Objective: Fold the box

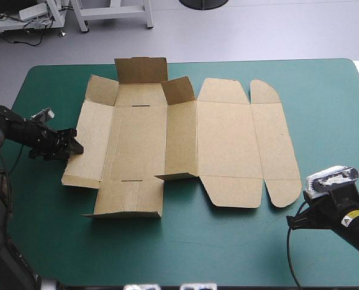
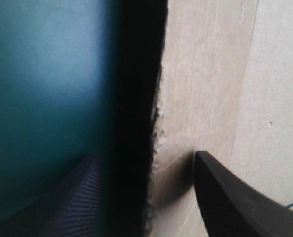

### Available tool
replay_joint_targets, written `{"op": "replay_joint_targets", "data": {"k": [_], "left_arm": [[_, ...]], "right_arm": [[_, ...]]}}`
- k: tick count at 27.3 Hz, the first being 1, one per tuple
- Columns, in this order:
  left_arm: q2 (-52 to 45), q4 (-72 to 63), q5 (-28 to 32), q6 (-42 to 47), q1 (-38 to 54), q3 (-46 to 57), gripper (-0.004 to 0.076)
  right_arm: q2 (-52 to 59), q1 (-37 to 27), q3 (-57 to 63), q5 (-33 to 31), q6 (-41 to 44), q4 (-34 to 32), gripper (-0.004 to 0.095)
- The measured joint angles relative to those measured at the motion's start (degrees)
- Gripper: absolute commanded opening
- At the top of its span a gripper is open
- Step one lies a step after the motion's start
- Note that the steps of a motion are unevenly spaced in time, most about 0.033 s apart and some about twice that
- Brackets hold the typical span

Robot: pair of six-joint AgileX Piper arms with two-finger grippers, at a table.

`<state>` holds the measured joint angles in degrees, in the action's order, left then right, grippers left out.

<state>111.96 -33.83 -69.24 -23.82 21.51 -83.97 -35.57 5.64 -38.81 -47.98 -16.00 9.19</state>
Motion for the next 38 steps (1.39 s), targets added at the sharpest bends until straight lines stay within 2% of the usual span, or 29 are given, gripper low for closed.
{"op": "replay_joint_targets", "data": {"k": [14,23,25,29,38], "left_arm": [[0.8,-7.4,0.2,-1.6,-0.4,0.1,0.0413],[2.4,-7.5,0.3,-1.8,-6.9,0.1,0.0405],[2.4,-7.4,0.3,-1.8,-7.8,0.1,0.0344],[2.6,-6.3,0.4,-1.4,-8.3,0.1,-0.0005],[2.4,-6.8,-0.9,-4.4,-8.8,-1.8,0.0]], "right_arm": [[0.0,0.0,0.0,0.1,0.1,0.0,-0.0024],[0.0,0.0,0.0,0.2,0.1,0.0,-0.0025],[0.0,0.0,0.0,0.2,0.1,0.0,-0.0025],[0.0,0.0,0.0,0.1,0.1,0.0,-0.0025],[0.0,0.0,0.0,-0.1,0.1,0.6,-0.0025]]}}
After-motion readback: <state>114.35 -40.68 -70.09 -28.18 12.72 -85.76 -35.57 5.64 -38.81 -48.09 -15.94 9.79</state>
